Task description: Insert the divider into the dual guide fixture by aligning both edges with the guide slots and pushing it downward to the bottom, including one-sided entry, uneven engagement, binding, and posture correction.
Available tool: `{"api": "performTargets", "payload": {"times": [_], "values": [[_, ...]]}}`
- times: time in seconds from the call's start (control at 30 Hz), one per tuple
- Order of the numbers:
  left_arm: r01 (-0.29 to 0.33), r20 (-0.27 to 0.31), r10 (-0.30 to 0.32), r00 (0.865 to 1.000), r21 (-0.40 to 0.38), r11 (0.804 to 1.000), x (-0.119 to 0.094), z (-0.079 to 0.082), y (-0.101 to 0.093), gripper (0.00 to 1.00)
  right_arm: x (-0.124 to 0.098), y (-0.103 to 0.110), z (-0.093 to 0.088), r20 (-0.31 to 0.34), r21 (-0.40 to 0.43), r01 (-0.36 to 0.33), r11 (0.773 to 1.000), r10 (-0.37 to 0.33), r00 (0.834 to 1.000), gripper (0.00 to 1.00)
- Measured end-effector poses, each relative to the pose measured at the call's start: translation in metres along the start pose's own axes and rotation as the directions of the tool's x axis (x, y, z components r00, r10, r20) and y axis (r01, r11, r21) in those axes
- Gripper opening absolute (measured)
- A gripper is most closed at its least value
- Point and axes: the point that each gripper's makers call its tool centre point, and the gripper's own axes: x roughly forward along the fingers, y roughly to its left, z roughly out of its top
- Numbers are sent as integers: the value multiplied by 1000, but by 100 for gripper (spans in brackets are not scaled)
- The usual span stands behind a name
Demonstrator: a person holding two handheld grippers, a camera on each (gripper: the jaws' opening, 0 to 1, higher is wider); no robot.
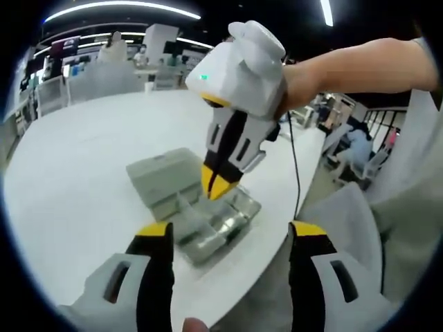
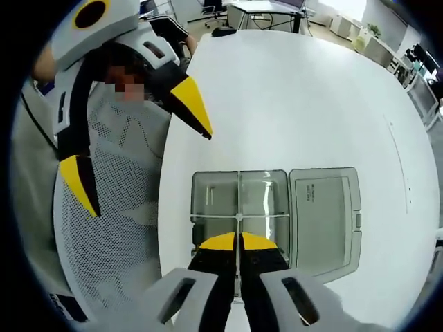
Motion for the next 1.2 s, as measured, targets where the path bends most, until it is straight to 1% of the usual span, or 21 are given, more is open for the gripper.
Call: {"api": "performTargets", "payload": {"times": [0.27, 0.7, 1.2], "values": [[1, -3, -1, 1000, 2, 1000, 0, 0, -1, 66, 2, 0, -2, 13, 9, 5, 1000, -5, 1000, 0], [-1, -8, 1, 1000, 0, 1000, 0, -2, 1, 66, 11, -1, -6, 16, 3, 12, 1000, -12, 1000, 0], [-5, -14, 5, 1000, -12, 1000, -1, -7, 3, 66, 21, 2, -8, 1, -29, 4, 1000, -4, 1000, 0]]}}
